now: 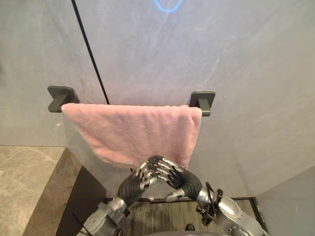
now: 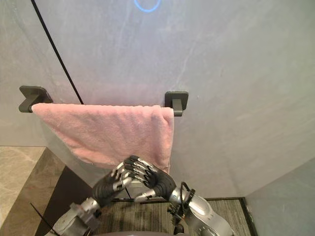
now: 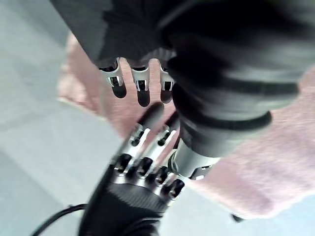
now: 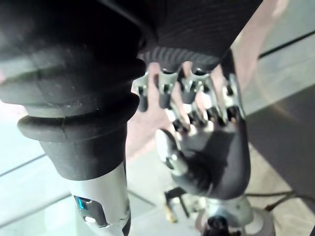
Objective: Organize washtable
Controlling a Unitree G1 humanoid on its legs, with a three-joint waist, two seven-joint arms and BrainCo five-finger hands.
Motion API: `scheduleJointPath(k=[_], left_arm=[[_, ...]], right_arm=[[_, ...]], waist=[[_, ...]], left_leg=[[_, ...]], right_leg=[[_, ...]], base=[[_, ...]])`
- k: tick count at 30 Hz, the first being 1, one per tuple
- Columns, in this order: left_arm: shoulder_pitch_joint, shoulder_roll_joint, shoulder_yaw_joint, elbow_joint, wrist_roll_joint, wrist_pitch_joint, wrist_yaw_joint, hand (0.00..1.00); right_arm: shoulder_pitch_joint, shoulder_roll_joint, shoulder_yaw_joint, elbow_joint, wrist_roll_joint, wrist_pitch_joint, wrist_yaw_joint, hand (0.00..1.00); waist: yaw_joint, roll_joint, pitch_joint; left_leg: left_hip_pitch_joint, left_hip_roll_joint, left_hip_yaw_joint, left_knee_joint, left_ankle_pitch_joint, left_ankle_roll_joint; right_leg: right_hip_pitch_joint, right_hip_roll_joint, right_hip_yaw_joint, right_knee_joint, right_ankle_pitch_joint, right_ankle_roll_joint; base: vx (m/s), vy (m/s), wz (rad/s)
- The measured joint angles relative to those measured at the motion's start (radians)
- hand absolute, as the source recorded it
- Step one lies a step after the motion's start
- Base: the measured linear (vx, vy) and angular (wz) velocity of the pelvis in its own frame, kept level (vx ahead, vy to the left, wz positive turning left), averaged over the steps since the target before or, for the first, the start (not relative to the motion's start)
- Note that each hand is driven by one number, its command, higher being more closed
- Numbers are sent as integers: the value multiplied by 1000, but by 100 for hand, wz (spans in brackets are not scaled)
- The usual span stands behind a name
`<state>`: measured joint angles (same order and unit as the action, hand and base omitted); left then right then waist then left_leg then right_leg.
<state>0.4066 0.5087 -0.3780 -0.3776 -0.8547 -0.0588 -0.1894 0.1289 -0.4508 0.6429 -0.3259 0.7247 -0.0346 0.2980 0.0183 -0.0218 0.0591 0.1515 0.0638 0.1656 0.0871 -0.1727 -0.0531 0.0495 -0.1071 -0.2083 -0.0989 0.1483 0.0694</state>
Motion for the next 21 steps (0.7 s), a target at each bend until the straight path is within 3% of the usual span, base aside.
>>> scheduleJointPath(k=[4, 10, 15, 21], left_arm=[[-75, -113, 33, 2, 63, -17, 89, 0], [-184, -221, 93, 118, 230, -17, 151, 0], [-258, -254, 179, 173, 309, -21, 171, 0], [-316, -273, 221, 236, 357, -65, 169, 0]], right_arm=[[-100, 89, 14, 101, 8, -9, -64, 0], [-173, 172, -19, 241, -29, -5, -124, 0], [-212, 190, -100, 294, -68, 0, -163, 0], [-240, 188, -176, 320, -102, -1, -161, 0]], waist=[[-1, 0, 2], [1, -2, 3], [-1, -2, 4], [5, 4, 8]], left_leg=[[0, -7, -1, -1, 0, 1], [-22, -7, -6, -2, -4, 5], [-107, -9, -6, 2, 4, 6], [-192, -11, -25, 8, 32, 0]], right_leg=[[0, -2, -2, 0, 0, 0], [-16, -3, -2, 0, -1, 0], [-101, -4, -5, 0, 11, -10], [-183, -2, -17, 0, 30, -21]], base=[[5, 1, 1], [-35, -12, 1], [-54, -27, -1], [9, -30, 10]])
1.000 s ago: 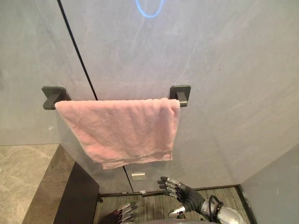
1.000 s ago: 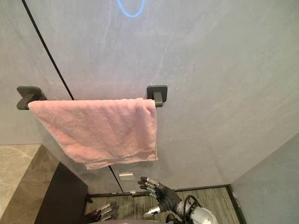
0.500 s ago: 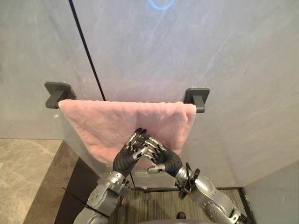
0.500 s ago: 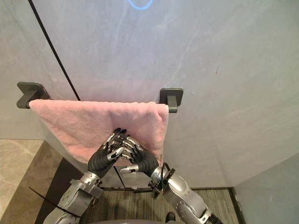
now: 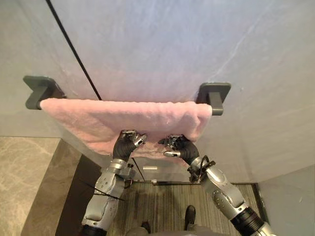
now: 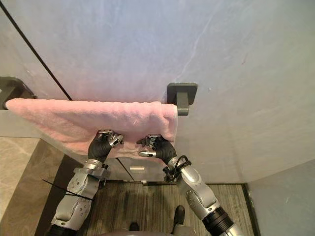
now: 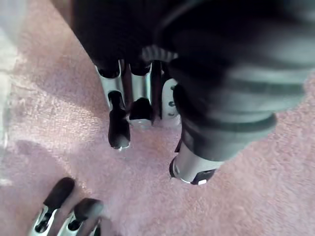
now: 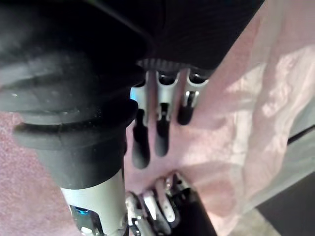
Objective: Organize washtable
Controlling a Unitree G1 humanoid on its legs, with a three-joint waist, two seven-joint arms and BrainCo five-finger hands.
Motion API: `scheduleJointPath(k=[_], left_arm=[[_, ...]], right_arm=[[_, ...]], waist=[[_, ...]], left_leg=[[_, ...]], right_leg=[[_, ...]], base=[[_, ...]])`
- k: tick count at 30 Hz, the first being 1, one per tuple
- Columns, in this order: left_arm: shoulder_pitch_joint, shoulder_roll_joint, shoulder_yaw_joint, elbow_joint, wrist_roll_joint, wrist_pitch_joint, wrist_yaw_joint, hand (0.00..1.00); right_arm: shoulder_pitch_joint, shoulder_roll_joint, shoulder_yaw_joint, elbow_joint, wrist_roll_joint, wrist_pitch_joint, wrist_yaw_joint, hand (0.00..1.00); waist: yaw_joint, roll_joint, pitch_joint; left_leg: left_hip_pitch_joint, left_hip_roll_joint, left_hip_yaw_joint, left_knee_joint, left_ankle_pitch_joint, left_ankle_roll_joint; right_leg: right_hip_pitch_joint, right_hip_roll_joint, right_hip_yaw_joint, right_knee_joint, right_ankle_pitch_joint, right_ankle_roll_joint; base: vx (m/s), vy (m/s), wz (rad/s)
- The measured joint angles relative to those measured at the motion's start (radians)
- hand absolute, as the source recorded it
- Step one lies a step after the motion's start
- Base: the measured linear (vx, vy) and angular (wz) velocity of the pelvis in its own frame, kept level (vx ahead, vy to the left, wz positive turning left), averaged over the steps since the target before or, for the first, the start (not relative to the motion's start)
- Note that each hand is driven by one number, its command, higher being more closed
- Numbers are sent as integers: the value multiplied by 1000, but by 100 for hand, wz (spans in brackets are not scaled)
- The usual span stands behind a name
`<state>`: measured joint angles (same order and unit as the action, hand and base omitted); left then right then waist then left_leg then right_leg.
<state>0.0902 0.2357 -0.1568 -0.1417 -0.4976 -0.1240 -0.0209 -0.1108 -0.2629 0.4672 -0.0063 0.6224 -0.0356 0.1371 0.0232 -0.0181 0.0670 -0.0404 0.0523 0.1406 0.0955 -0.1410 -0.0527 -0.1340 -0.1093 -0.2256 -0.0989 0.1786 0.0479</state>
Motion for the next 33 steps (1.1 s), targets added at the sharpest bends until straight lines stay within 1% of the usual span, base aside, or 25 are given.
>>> scheduleJointPath(k=[3, 6, 8, 10, 13, 15, 18, 20, 24, 27, 31, 33], left_arm=[[-53, -6, 17, 52, 2, -13, 0, 0], [-95, -25, 83, 104, 2, -13, 5, 0], [-97, -25, 125, 137, 2, -12, 19, 0], [-97, -26, 148, 153, 2, -10, 44, 0], [-97, -27, 166, 161, 3, -11, 49, 0], [-97, -31, 176, 173, 4, -11, 49, 0], [-96, -57, 196, 179, 12, -10, 47, 0], [-69, -80, 213, 186, 12, -10, 46, 0], [-5, -100, 213, 204, 28, -1, 42, 0], [41, -106, 213, 281, 61, 6, 21, 0], [125, -111, 211, 410, 126, 29, -2, 0], [151, -115, 209, 477, 147, 34, -4, 0]], right_arm=[[-15, 20, -34, 24, -5, 0, -1, 0], [-17, 19, -89, 30, -5, 0, -5, 0], [-15, 19, -110, 31, -6, 0, -7, 0], [-12, 18, -134, 30, -7, 0, -8, 0], [-3, 19, -152, 30, -13, 0, -15, 0], [1, 20, -159, 30, -35, 0, -17, 0], [23, 28, -176, 30, -45, 0, -15, 0], [74, 57, -208, 31, -53, 0, -10, 0], [169, 62, -225, 47, -91, 1, -2, 0], [238, 85, -245, 112, -159, 3, 6, 0], [332, 112, -260, 256, -239, 20, 41, 0], [356, 122, -290, 330, -269, 25, 43, 0]], waist=[[4, 1, 2], [8, -10, 20], [-4, -12, 22], [-7, -12, 23], [-7, -11, 23], [-8, -10, 23], [-7, -10, 23], [-8, -8, 22], [-8, -5, 19], [-9, -4, 15], [-10, -4, 9], [-10, -5, 8]], left_leg=[[-61, 2, -1, 12, 7, 2], [-92, -3, 7, 11, 19, 2], [-112, -1, 7, 10, 25, -7], [-127, 4, 13, 9, 36, -17], [-127, 15, 21, 10, 41, -19], [-126, 17, 29, 10, 41, -20], [-124, 17, 31, 10, 42, -20], [-112, 18, 38, 10, 42, -20], [-64, 17, 31, 10, 39, -16], [-34, 14, 30, 9, 33, -11], [-1, 16, 28, 9, 18, -9], [8, 16, 28, 9, 13, -13]], right_leg=[[-44, -11, 2, 0, 15, -5], [-89, -17, 13, -2, 25, -8], [-109, -14, 16, -1, 28, -11], [-130, -8, 23, -1, 39, -18], [-134, 1, 30, -1, 43, -24], [-134, 4, 30, -1, 42, -23], [-133, 4, 32, 0, 42, -23], [-125, 5, 34, 0, 42, -23], [-78, 5, 35, 0, 42, -23], [-47, 1, 34, -3, 39, -18], [-2, 2, 33, -6, 22, 1], [7, 1, 33, -6, 18, 0]], base=[[-135, -26, 4], [-116, -22, -7], [-89, -61, -4], [-40, -60, -8], [-8, -38, -10], [5, -7, -4], [4, 2, -1], [49, 35, -6], [62, 40, -1], [29, 59, 3], [-2, 9, 0], [0, 0, 0]])
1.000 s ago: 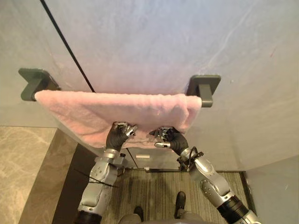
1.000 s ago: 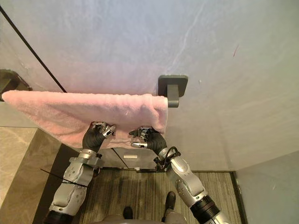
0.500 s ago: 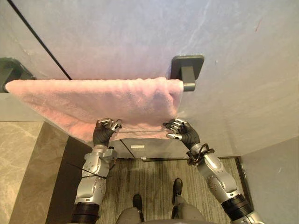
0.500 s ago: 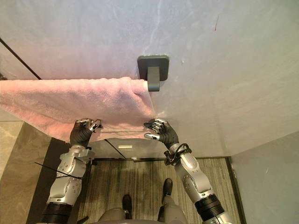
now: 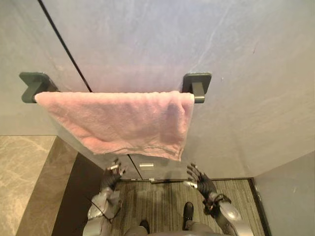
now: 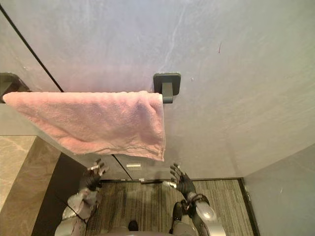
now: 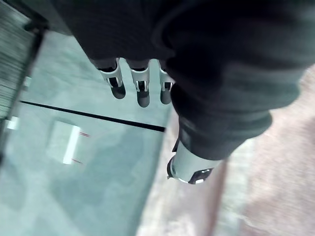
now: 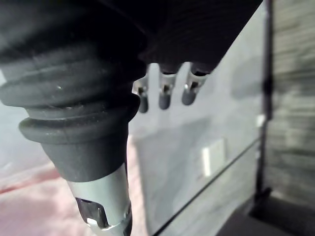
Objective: Organize washtable
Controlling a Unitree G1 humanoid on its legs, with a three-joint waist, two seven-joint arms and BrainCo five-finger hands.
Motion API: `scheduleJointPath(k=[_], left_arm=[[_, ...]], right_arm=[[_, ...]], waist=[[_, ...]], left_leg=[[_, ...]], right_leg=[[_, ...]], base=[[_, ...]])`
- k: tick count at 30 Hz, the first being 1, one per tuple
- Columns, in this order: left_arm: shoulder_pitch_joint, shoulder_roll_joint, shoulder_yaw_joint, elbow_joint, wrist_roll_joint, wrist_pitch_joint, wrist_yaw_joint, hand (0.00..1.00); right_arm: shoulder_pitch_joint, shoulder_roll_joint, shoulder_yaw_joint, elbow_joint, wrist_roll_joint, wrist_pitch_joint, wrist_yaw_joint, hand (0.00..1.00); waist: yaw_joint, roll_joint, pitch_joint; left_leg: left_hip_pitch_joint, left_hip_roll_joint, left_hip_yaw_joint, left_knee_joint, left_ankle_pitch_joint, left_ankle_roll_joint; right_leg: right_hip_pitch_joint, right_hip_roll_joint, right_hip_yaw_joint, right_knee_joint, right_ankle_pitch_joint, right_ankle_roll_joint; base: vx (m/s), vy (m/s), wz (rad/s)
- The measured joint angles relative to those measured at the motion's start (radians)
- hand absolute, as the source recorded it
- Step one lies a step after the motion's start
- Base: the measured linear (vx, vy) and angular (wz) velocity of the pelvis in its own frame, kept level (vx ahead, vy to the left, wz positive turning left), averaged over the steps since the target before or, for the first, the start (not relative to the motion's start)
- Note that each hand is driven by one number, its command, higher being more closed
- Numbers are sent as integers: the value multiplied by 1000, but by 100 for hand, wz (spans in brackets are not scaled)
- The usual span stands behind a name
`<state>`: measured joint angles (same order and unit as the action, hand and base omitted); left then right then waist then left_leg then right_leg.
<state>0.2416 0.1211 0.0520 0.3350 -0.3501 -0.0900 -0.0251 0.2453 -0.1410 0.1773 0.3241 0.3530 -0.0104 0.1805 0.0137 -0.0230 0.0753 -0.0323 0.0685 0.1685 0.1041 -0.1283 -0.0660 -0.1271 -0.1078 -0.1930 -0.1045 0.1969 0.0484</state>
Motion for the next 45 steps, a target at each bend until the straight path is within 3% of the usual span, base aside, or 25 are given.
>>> scheduleJointPath(k=[6, 8, 13, 17, 45], left_arm=[[21, -38, 27, 324, 69, 15, -17, 0], [10, -56, 64, 474, 99, 15, -8, 0], [-57, -72, 130, 634, 159, 5, 69, 0], [-69, -79, 162, 669, 205, 5, 84, 0], [-103, -79, 178, 718, 186, 7, 70, 0]], right_arm=[[14, 16, -103, 328, -191, 19, -8, 0], [-23, 31, -148, 448, -254, 18, -44, 0], [-142, 38, -235, 656, -527, 11, -129, 0], [-155, 29, -298, 729, -601, 21, -156, 0], [-149, 21, -298, 799, -590, 37, -154, 0]], waist=[[0, 8, -27], [-5, 8, -43], [4, 5, -47], [2, 8, -53], [-1, 9, -41]], left_leg=[[42, 0, 0, -20, -2, 3], [51, 0, 3, -28, -3, 3], [94, -1, 0, -41, 0, -1], [118, -4, 0, -56, 1, -3], [185, -8, 1, -86, -16, 8]], right_leg=[[31, 3, 1, 0, -12, -1], [34, 3, 3, 0, -15, -3], [74, 3, 0, 0, -20, 0], [91, 1, 0, 0, -26, 9], [141, 1, -17, 0, -53, 30]], base=[[-3, 4, -2], [7, 11, -5], [2, 4, 3], [0, 0, 0], [21, 6, 0]])
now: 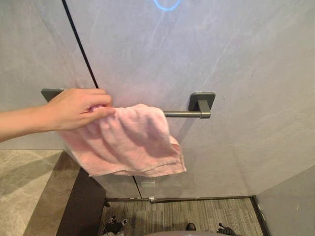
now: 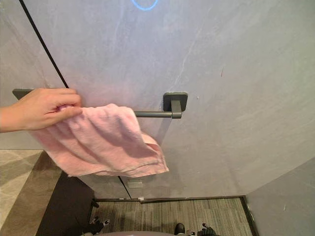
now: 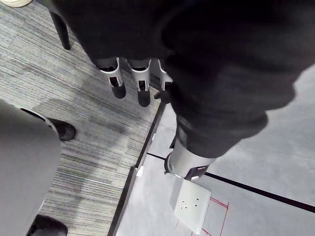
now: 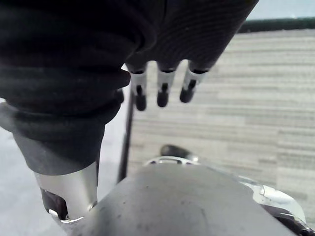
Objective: Organize washtable
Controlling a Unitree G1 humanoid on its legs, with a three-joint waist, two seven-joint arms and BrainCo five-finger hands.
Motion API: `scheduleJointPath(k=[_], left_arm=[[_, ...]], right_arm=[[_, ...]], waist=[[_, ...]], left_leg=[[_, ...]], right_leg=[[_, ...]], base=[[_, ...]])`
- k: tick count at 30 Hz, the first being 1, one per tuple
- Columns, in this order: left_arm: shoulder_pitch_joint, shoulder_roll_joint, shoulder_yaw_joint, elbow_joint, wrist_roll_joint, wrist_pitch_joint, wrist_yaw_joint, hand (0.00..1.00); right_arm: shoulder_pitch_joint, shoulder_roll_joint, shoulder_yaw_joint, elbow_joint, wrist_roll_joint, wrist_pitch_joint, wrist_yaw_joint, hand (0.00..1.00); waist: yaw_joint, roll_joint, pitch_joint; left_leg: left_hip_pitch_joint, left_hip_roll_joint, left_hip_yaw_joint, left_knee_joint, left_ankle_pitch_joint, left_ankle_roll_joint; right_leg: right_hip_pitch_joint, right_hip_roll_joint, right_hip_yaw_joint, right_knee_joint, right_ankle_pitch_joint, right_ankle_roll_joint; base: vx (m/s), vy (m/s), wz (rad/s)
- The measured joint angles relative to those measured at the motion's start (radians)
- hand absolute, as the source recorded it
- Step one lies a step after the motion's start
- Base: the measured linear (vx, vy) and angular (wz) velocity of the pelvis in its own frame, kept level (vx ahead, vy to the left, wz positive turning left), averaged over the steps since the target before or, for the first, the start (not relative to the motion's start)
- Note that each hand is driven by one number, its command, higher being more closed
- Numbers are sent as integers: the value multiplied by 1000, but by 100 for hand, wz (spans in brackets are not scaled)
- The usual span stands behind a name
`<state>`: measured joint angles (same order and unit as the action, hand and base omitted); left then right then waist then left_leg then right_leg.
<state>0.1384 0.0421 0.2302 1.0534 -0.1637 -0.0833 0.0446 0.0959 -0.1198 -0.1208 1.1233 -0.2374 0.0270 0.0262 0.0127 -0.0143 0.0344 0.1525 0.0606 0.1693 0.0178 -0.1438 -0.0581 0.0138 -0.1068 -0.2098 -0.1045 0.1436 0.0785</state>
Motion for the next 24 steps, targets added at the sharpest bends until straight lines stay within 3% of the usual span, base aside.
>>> scheduleJointPath(k=[18, 21, 24], left_arm=[[-1, -1, -6, -10, 19, -3, 16, 0], [34, -6, -31, -121, 20, -6, 54, 0], [69, -12, -19, -278, 20, -28, 114, 0]], right_arm=[[-10, 0, -4, -1, 4, -2, -4, 0], [5, 2, 51, -75, 64, -3, -28, 0], [36, 1, 121, -278, 171, -30, -49, 0]], waist=[[-1, 9, 7], [-2, 7, 9], [-2, 4, 12]], left_leg=[[-13, 2, -23, 0, 0, -1], [-25, 5, -28, -1, -1, -1], [-45, 8, -28, -1, 0, -2]], right_leg=[[-1, 0, -24, 0, -9, 0], [-9, 0, -31, 0, -12, -2], [-31, 3, -30, 0, -12, -3]], base=[[-4, -3, 2], [-3, -11, 7], [0, 0, 0]])
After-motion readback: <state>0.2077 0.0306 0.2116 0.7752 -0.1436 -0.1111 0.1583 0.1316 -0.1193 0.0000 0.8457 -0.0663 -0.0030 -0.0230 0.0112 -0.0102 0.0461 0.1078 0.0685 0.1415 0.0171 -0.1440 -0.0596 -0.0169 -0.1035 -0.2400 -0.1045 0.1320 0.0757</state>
